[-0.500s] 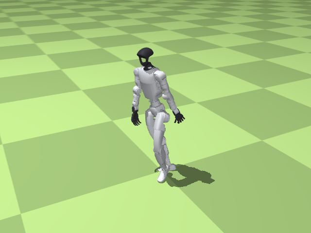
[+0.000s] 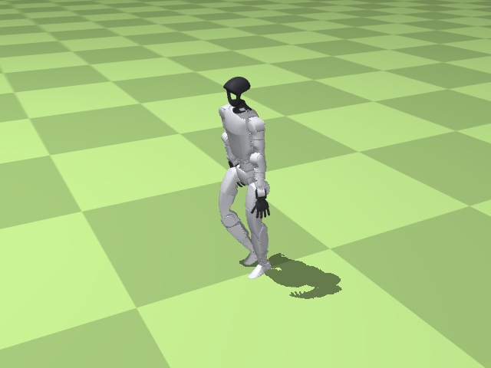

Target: Walk run

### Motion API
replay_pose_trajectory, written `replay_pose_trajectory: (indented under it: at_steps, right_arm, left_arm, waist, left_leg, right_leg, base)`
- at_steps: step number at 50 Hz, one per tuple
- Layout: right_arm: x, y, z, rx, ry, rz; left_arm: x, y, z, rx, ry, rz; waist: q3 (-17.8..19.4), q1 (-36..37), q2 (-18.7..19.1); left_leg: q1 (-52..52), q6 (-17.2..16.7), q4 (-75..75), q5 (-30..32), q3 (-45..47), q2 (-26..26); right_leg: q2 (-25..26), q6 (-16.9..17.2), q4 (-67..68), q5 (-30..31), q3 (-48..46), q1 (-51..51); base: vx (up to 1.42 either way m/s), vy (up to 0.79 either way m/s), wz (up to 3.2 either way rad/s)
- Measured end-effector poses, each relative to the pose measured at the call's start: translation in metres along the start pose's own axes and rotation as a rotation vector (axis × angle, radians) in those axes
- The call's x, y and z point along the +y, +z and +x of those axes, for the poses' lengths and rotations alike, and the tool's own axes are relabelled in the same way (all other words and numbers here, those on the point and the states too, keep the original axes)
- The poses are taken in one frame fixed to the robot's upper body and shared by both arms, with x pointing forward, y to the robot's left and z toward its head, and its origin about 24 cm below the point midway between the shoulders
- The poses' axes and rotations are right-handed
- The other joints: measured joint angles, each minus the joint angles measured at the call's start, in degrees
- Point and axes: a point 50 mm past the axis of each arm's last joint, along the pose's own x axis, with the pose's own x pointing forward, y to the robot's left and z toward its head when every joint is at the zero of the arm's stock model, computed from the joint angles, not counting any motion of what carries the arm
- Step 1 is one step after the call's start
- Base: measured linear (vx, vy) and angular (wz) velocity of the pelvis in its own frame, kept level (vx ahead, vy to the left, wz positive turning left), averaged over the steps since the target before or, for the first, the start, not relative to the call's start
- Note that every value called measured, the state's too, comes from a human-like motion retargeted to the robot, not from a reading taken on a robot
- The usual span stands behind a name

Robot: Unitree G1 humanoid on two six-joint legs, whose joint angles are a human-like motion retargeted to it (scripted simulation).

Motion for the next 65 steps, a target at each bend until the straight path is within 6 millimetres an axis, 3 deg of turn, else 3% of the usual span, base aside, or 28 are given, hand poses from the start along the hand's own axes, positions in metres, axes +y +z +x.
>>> replay_pose_trajectory:
  at_steps: [5, 7, 8, 10, 12, 13, 15, 17, 18, 20, 22, 25, 29, 32, 35, 38, 40, 42, 45, 47, 50, 54, 60, 65]
  right_arm:
    - [0.011, -0.041, 0.002, 0.105, 0.069, 0.202]
    - [0.014, -0.049, 0.002, 0.145, 0.092, 0.253]
    - [0.014, -0.052, 0.001, 0.167, 0.102, 0.271]
    - [0.008, -0.058, -0.001, 0.209, 0.098, 0.267]
    - [-0.003, -0.059, -0.002, 0.226, 0.066, 0.184]
    - [-0.008, -0.060, -0.003, 0.225, 0.046, 0.129]
    - [-0.014, -0.058, -0.002, 0.198, 0.007, 0.026]
    - [-0.013, -0.054, -0.001, 0.148, -0.015, 0.027]
    - [-0.013, -0.052, 0.000, 0.129, -0.021, 0.043]
    - [-0.009, -0.048, 0.000, 0.105, 0.004, 0.097]
    - [-0.007, -0.032, 0.000, 0.078, 0.042, 0.157]
    - [-0.002, 0.002, -0.002, 0.025, 0.056, 0.213]
    - [-0.020, 0.052, -0.013, -0.143, 0.007, 0.129]
    - [-0.042, 0.096, -0.030, -0.266, -0.084, -0.020]
    - [-0.061, 0.133, -0.051, -0.370, -0.204, -0.150]
    - [-0.063, 0.151, -0.061, -0.459, -0.260, -0.191]
    - [-0.053, 0.153, -0.060, -0.519, -0.253, -0.145]
    - [-0.041, 0.140, -0.051, -0.570, -0.214, -0.017]
    - [-0.018, 0.112, -0.033, -0.596, -0.120, 0.143]
    - [-0.011, 0.088, -0.020, -0.491, -0.066, 0.173]
    - [-0.009, 0.056, -0.010, -0.275, -0.014, 0.084]
    - [-0.012, 0.020, -0.004, -0.082, -0.023, 0.005]
    - [0.003, -0.030, 0.000, 0.102, 0.051, 0.103]
    - [0.020, -0.048, 0.000, 0.173, 0.151, 0.220]
  left_arm:
    - [0.065, 0.087, -0.025, -0.333, 0.145, 0.120]
    - [0.080, 0.112, -0.039, -0.451, 0.198, 0.139]
    - [0.083, 0.122, -0.044, -0.516, 0.221, 0.138]
    - [0.076, 0.136, -0.050, -0.653, 0.260, 0.100]
    - [0.059, 0.132, -0.046, -0.711, 0.256, 0.005]
    - [0.050, 0.123, -0.041, -0.701, 0.235, -0.039]
    - [0.032, 0.093, -0.029, -0.637, 0.177, -0.103]
    - [0.002, 0.060, -0.015, -0.531, 0.123, -0.126]
    - [-0.014, 0.043, -0.009, -0.461, 0.106, -0.138]
    - [-0.036, 0.005, -0.001, -0.286, 0.073, -0.133]
    - [-0.049, -0.034, 0.001, -0.085, 0.003, -0.106]
    - [-0.070, -0.089, -0.008, 0.235, -0.125, -0.108]
    - [-0.096, -0.150, -0.030, 0.520, -0.276, -0.186]
    - [-0.111, -0.171, -0.041, 0.591, -0.345, -0.251]
    - [-0.127, -0.178, -0.047, 0.620, -0.388, -0.281]
    - [-0.134, -0.178, -0.050, 0.630, -0.432, -0.271]
    - [-0.131, -0.174, -0.047, 0.616, -0.443, -0.244]
    - [-0.124, -0.163, -0.041, 0.561, -0.424, -0.190]
    - [-0.112, -0.134, -0.025, 0.421, -0.366, -0.152]
    - [-0.102, -0.113, -0.016, 0.332, -0.334, -0.145]
    - [-0.073, -0.075, -0.004, 0.194, -0.261, -0.142]
    - [-0.015, -0.020, 0.001, 0.041, -0.104, -0.048]
    - [0.058, 0.062, -0.017, -0.220, 0.104, 0.109]
    - [0.077, 0.107, -0.037, -0.448, 0.186, 0.133]
  waist:
    - [0.5, -5.9, -2.7]
    - [0.2, -6.9, -2.6]
    - [-0.1, -6.9, -2.8]
    - [-0.7, -6.2, -3.0]
    - [-2.1, -5.5, -2.7]
    - [-2.8, -6.2, -2.8]
    - [-2.7, -7.7, -3.2]
    - [-2.3, -8.8, -4.6]
    - [-1.9, -7.2, -6.6]
    - [-1.3, -5.5, -9.2]
    - [-0.4, -4.5, -9.9]
    - [0.5, -1.3, -8.0]
    - [0.7, 5.6, -6.5]
    - [1.4, 10.1, -4.1]
    - [1.3, 12.4, -3.2]
    - [-0.2, 12.1, -2.3]
    - [-1.7, 11.1, -1.2]
    - [-2.7, 12.8, -0.8]
    - [-3.4, 13.9, -0.1]
    - [-3.9, 12.7, 2.6]
    - [-2.6, 9.7, 5.3]
    - [-1.0, 3.9, 2.2]
    - [0.2, -2.2, -2.3]
    - [0.9, -3.3, -4.3]
  left_leg:
    - [9.7, -1.5, -5.0, -2.9, -4.2, -4.9]
    - [12.6, -2.7, -5.4, -4.4, -4.8, -4.5]
    - [13.8, -3.5, -5.3, -4.9, -4.9, -4.6]
    - [16.3, -5.6, -4.3, -4.5, -5.3, -4.9]
    - [17.7, -8.0, -2.6, -0.1, -4.8, -5.4]
    - [18.7, -9.2, -1.4, 3.4, -4.3, -5.6]
    - [20.9, -9.7, 2.8, 15.5, 1.5, -5.4]
    - [20.5, -6.8, 12.7, 27.1, 11.6, -0.4]
    - [19.5, -4.8, 19.4, 30.1, 15.4, -0.4]
    - [14.5, -0.7, 32.8, 28.0, 18.1, 1.5]
    - [8.3, 2.2, 43.4, 19.7, 21.5, 7.5]
    - [-5.0, -2.1, 48.3, 14.8, 16.8, 10.0]
    - [-15.5, -5.7, 32.5, 10.9, 17.3, 7.1]
    - [-21.3, -6.2, 16.3, 9.2, 16.0, 6.3]
    - [-26.8, -6.9, 3.1, 8.5, 5.7, 2.6]
    - [-29.1, -5.4, 2.5, 10.7, 4.2, 2.1]
    - [-27.6, -2.6, 6.4, 13.4, 12.3, 3.9]
    - [-27.2, -2.4, 9.9, 14.8, 6.1, 5.2]
    - [-24.0, -2.0, 14.6, 8.4, -0.2, 6.5]
    - [-18.0, -2.5, 12.7, 6.2, 4.1, 10.9]
    - [-11.3, -4.1, 10.6, 3.7, 6.4, 13.5]
    - [-3.8, -4.3, 2.6, 4.0, 8.8, 7.2]
    - [5.5, -5.2, -3.9, 2.1, 5.4, -0.9]
    - [13.4, -6.7, -5.9, -2.0, 5.0, -3.3]
  right_leg:
    - [1.2, -1.0, -25.7, -6.6, 3.9, -12.3]
    - [3.5, -1.3, -34.4, -8.0, 6.0, -15.8]
    - [4.0, 0.5, -37.1, -8.4, 7.2, -17.2]
    - [3.5, 0.8, -35.9, -9.0, 5.2, -18.0]
    - [3.0, -3.1, -30.1, -8.6, 5.4, -18.3]
    - [2.6, -4.5, -29.5, -4.7, 3.8, -17.5]
    - [2.0, -4.5, -25.7, -2.0, 10.1, -15.7]
    - [-1.5, -4.4, -21.7, -5.4, 14.6, -12.8]
    - [-2.8, -4.2, -21.7, -7.4, 16.3, -10.0]
    - [-7.6, -3.9, -23.0, -10.2, 7.7, -2.9]
    - [-7.3, -2.9, -25.6, -11.4, 5.3, 2.2]
    - [-1.1, -2.1, -33.1, -10.5, 3.8, 9.2]
    - [4.8, -1.0, -40.4, -11.3, 2.8, 16.5]
    - [9.0, 0.4, -42.9, -13.2, 4.8, 21.7]
    - [9.7, 2.5, -43.7, -15.5, 6.2, 25.7]
    - [10.5, 5.3, -42.0, -16.0, 9.2, 28.5]
    - [12.1, 7.6, -40.7, -13.5, 9.0, 31.1]
    - [12.3, 8.7, -37.6, -5.6, 7.9, 33.0]
    - [10.4, 4.5, -25.7, 12.4, 7.1, 30.4]
    - [9.5, 1.0, -13.5, 16.5, 2.5, 27.3]
    - [5.4, -2.8, 2.6, 9.4, -0.5, 19.6]
    - [0.8, -0.7, 10.0, 2.6, 0.7, 4.6]
    - [0.7, -1.1, -15.3, -4.5, 0.5, -7.5]
    - [2.2, 0.2, -32.4, -8.2, 1.3, -11.7]
  base:
    - [1.03, -0.25, 0.99]
    - [0.91, -0.29, 0.68]
    - [1.04, -0.29, 0.42]
    - [1.28, -0.31, 0.17]
    - [1.11, -0.16, 0.01]
    - [1.24, -0.27, 0.25]
    - [1.29, -0.35, 0.61]
    - [1.16, -0.26, 0.99]
    - [1.23, -0.34, 0.28]
    - [1.16, -0.42, 0.20]
    - [0.88, -0.38, 0.50]
    - [0.76, -0.28, -0.11]
    - [0.84, -0.26, -0.84]
    - [0.84, -0.13, -1.11]
    - [0.85, 0.00, -0.67]
    - [1.06, 0.05, -0.06]
    - [1.40, 0.03, 0.25]
    - [1.19, -0.04, -0.21]
    - [1.14, -0.04, -0.51]
    - [0.92, 0.04, -0.45]
    - [0.77, -0.01, -0.36]
    - [0.77, -0.07, 0.56]
    - [0.67, -0.16, 0.94]
    - [0.74, -0.21, 0.47]
